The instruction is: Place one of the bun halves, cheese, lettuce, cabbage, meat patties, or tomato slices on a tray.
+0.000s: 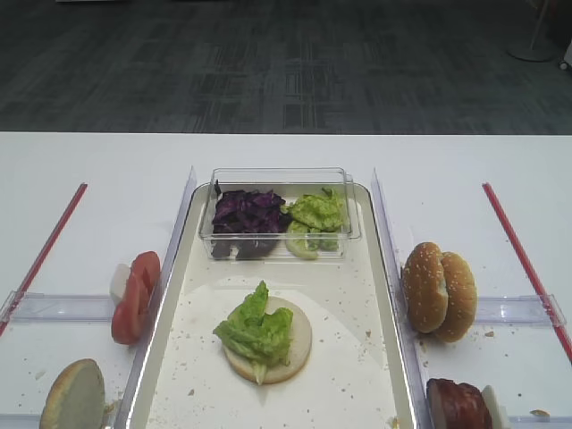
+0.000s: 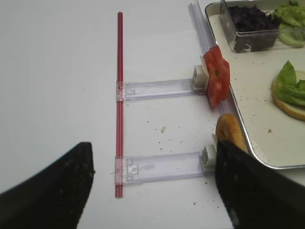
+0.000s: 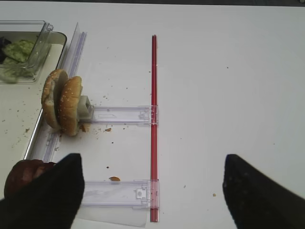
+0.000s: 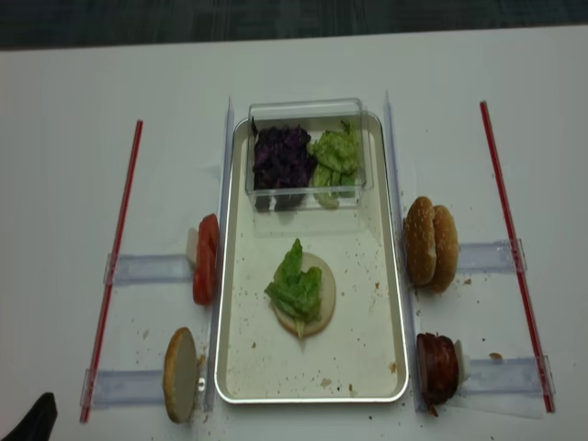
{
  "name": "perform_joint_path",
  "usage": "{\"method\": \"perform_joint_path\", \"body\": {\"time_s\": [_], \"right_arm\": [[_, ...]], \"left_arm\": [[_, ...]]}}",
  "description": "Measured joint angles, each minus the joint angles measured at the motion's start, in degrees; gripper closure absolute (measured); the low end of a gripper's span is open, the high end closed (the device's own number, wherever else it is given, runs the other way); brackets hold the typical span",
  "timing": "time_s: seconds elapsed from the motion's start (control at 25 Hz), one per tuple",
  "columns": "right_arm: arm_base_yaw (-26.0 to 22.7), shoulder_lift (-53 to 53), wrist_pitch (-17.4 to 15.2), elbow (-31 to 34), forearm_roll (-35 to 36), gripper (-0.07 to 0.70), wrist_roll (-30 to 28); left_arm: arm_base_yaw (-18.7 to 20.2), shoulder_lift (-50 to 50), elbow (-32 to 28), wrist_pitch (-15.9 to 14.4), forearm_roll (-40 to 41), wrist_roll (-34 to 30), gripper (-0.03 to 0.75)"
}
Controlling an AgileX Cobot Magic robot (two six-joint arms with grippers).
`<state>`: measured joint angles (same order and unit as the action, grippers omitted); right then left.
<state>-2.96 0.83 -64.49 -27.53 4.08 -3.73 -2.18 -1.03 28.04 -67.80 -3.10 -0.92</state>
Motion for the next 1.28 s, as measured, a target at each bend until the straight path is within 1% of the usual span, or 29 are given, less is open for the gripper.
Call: {"method": "perform_joint_path", "body": {"time_s": [0.2,1.28], "right_arm": [[0.09,0.02,0.0,0.0,-0.44,0.018,0.88],[0.09,0.12,-0.13,0.0,-0.69,0.018,1.01]], "left_arm": [[0.0,0.0,0.0,0.0,0.0,0.0,0.224],[0.0,0.0,0.0,0.0,0.0,0.0,0.224]]}}
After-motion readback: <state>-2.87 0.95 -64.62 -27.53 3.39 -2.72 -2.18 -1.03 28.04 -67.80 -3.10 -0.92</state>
